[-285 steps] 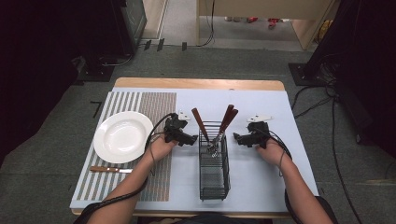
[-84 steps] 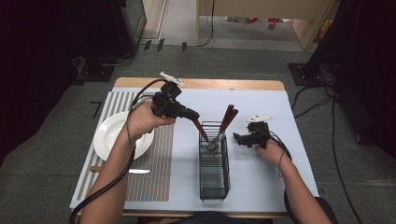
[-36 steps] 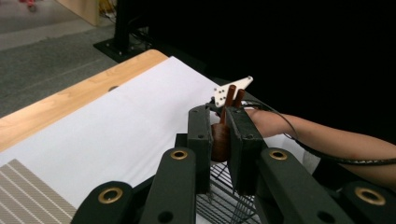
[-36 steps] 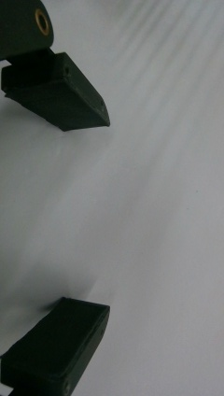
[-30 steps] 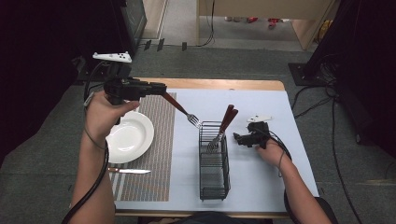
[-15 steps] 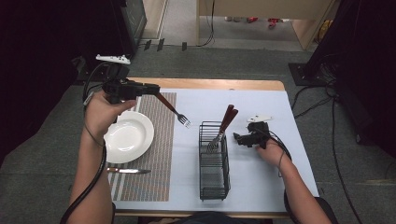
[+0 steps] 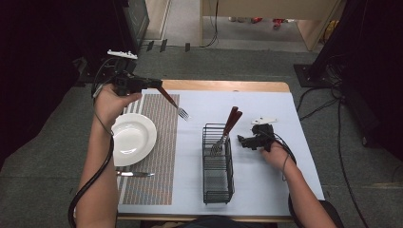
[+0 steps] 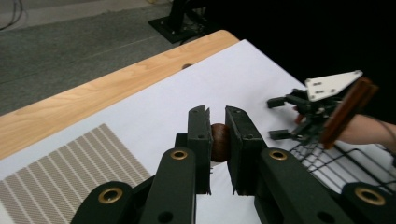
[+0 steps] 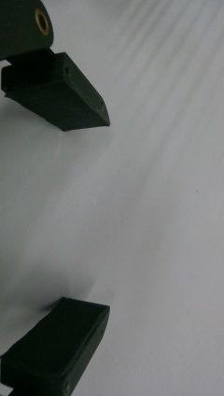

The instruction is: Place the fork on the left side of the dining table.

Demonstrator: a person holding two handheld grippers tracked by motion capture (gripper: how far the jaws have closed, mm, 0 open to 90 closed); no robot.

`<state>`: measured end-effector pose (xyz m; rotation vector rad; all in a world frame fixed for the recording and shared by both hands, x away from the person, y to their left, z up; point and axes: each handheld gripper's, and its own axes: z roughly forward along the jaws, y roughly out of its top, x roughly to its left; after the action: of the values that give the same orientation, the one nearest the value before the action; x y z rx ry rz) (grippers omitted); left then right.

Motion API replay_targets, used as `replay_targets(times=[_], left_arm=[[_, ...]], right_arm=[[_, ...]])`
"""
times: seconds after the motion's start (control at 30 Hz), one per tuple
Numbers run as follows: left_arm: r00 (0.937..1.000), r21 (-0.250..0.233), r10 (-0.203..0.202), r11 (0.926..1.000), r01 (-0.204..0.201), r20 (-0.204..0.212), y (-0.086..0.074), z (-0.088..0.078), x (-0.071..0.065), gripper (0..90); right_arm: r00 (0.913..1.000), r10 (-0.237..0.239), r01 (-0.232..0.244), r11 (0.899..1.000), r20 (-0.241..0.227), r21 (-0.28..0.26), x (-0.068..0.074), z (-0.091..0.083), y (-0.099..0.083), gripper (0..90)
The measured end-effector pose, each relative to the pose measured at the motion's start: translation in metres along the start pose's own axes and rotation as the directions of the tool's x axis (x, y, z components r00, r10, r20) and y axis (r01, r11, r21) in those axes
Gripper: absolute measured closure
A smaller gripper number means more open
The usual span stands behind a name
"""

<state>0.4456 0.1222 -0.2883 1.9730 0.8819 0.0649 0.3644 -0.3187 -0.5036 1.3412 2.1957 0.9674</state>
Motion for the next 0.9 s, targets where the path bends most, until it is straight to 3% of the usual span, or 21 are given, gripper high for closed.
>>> replay_targets(times=[0.2,0.4,0.43,0.47,0.5,0.6,0.73,0.77,0.8,0.87,0.9], left_arm=[[0.9992,-0.006,-0.012,0.9999,0.012,-0.037,-0.007,0.004,0.019,82.1],[0.9929,-0.031,-0.068,0.9974,0.065,-0.098,-0.019,-0.004,0.039,82.1],[0.9880,-0.043,-0.087,0.9957,0.083,-0.127,-0.023,-0.007,0.046,82.1],[0.9880,-0.043,-0.087,0.9957,0.083,-0.127,-0.023,-0.007,0.046,82.1],[0.9819,-0.059,-0.116,0.9924,0.108,-0.150,-0.029,-0.010,0.055,82.1],[0.9763,-0.073,-0.144,0.9883,0.134,-0.161,-0.033,-0.013,0.063,82.1],[0.9632,-0.109,-0.196,0.9779,0.179,-0.183,-0.041,-0.019,0.079,82.1],[0.9564,-0.106,-0.211,0.9755,0.193,-0.202,-0.044,-0.021,0.085,82.1],[0.9564,-0.106,-0.211,0.9755,0.193,-0.202,-0.044,-0.021,0.085,82.1],[0.9478,-0.113,-0.234,0.9703,0.214,-0.216,-0.047,-0.022,0.094,82.1],[0.9478,-0.113,-0.234,0.9703,0.214,-0.216,-0.047,-0.022,0.094,82.1]], right_arm=[[1.0000,0.001,-0.001,1.000,0.000,0.000,0.000,0.000,0.000,8.5],[1.0000,0.001,-0.001,1.000,0.000,0.001,0.000,0.000,0.000,8.5],[1.0000,0.000,0.000,1.000,0.000,0.001,0.000,0.000,0.000,8.5],[1.0000,0.000,0.000,1.000,0.000,0.001,0.000,0.000,0.000,8.5],[1.0000,-0.001,0.001,1.000,0.000,0.001,0.000,0.000,0.000,8.5],[1.0000,0.000,0.000,1.000,0.000,0.001,0.000,0.000,0.000,8.5],[1.0000,0.000,0.000,1.000,0.000,0.001,0.000,0.000,0.000,8.5],[1.0000,0.002,-0.002,1.000,0.000,0.002,0.000,0.000,0.000,8.5],[1.0000,0.002,-0.002,1.000,0.000,0.002,0.000,0.000,0.000,8.5],[1.0000,0.001,-0.001,1.000,0.000,0.001,0.000,0.000,0.000,8.5],[1.0000,0.001,-0.001,1.000,0.000,0.001,0.000,0.000,0.000,8.5]])
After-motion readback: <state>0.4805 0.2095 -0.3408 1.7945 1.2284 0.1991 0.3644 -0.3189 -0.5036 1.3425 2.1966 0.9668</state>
